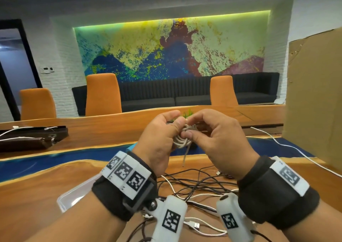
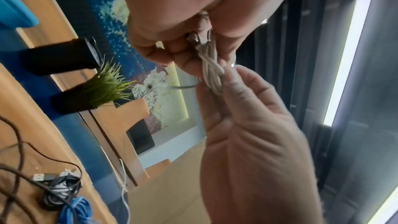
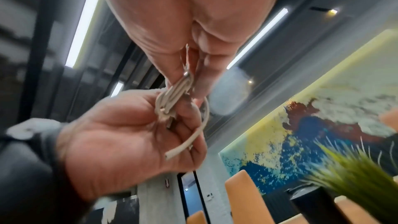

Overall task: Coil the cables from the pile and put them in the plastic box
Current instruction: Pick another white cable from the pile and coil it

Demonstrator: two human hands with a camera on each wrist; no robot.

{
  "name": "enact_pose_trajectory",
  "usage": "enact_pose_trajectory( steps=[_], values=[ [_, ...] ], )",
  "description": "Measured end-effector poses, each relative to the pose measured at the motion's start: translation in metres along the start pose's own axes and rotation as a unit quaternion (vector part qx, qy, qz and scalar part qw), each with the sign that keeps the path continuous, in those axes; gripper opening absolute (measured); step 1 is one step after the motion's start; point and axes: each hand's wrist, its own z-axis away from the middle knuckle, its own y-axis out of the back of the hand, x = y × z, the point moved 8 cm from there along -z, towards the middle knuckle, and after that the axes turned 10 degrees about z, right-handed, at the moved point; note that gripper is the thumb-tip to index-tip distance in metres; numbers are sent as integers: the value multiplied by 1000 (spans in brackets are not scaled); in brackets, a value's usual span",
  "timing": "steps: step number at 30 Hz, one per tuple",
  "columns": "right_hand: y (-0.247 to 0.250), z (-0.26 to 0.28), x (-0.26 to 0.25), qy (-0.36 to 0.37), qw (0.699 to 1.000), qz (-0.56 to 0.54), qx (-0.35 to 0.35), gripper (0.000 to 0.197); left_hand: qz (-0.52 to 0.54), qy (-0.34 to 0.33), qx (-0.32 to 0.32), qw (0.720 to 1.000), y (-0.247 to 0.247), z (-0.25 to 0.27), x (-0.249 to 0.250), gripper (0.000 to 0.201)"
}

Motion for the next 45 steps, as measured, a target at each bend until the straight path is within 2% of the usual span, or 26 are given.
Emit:
enact_pose_trajectory(
  steps=[3,5,7,10,12,13,15,17,20,22,24,26,28,30,33,36,39,40,42,43,45],
  values=[
    [-4,-3,6,-24,997,-70,-14,17,54,30,-4,998,1,-2,-1,31],
    [-7,-2,4,0,999,-45,-2,18,44,30,-6,999,1,-2,-2,28],
    [-5,2,-3,54,997,19,45,17,29,18,-12,999,-2,0,1,27],
    [-4,10,-13,117,983,94,106,15,-46,-22,-20,999,-10,2,10,22],
    [-4,9,-7,80,989,64,110,6,-147,-77,-29,986,-15,4,16,15],
    [-7,9,-1,41,994,39,90,4,-210,-117,-48,969,-19,5,19,12],
    [-19,9,13,-59,998,-14,-2,9,-344,-186,-98,915,-26,8,18,8],
    [-29,15,22,-150,977,-86,-122,17,-444,-204,-131,863,-28,9,14,4],
    [-30,26,29,-228,924,-161,-260,24,-499,-207,-170,824,-32,14,12,8],
    [-23,23,32,-239,910,-172,-290,29,-520,-213,-188,805,-36,15,15,13],
    [-16,16,32,-241,912,-162,-291,28,-531,-206,-211,794,-41,14,17,18],
    [-9,7,33,-231,926,-97,-281,32,-534,-181,-233,793,-42,13,17,17],
    [-4,2,37,-225,935,-46,-269,40,-538,-127,-243,797,-39,11,13,12],
    [-5,4,40,-226,932,-63,-276,39,-549,-91,-256,791,-33,12,7,7],
    [-11,11,42,-201,922,-88,-321,25,-557,-79,-273,780,-20,14,5,8],
    [-7,13,38,-148,933,-10,-327,8,-515,-63,-279,808,-7,11,8,10],
    [0,7,34,-108,963,101,-226,15,-437,-55,-269,856,-3,11,11,12],
    [2,6,33,-113,974,92,-174,15,-414,-56,-261,870,-3,11,11,14],
    [1,9,40,-165,983,-12,-85,14,-381,-76,-244,889,-5,12,12,17],
    [-3,12,45,-206,973,-88,-56,13,-375,-98,-235,892,-6,13,14,18],
    [-16,21,51,-292,924,-247,-22,12,-384,-153,-215,885,-10,14,19,22]
  ],
)
